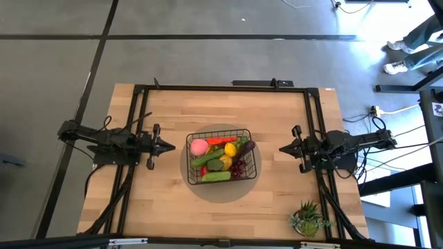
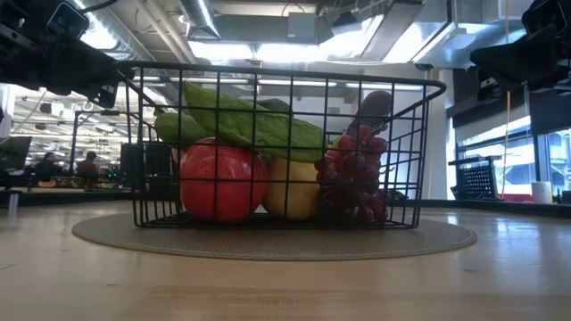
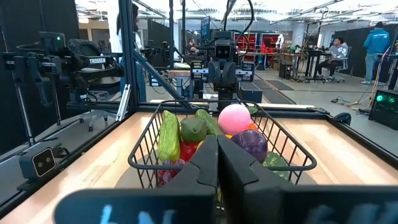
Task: Build produce basket
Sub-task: Return to Home Position
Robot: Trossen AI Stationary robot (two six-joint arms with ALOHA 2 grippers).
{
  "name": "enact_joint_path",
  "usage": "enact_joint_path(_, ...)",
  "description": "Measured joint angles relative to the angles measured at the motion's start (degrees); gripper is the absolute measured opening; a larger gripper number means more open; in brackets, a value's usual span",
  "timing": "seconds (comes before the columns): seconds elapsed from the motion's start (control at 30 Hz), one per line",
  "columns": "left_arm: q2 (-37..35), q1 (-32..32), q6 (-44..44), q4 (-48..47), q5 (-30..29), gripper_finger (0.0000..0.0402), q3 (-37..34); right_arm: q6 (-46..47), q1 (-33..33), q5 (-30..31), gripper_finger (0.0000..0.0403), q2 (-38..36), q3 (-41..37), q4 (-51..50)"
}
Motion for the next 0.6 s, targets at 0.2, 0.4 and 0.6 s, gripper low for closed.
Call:
enact_joint_path(0.2,0.0,0.0,0.0,-0.03,0.0,0.0016,0.0,0.0,0.0,0.0,0.0,0.0,0.0,0.01)
enact_joint_path(0.4,0.0,0.0,0.0,-0.05,-0.02,0.0006,0.0,0.0,0.0,0.0,0.0,0.0,0.0,0.02)
enact_joint_path(0.6,0.0,0.0,0.0,-0.05,-0.04,0.0001,0.0,0.0,0.0,0.0,0.0,0.0,0.0,0.04)
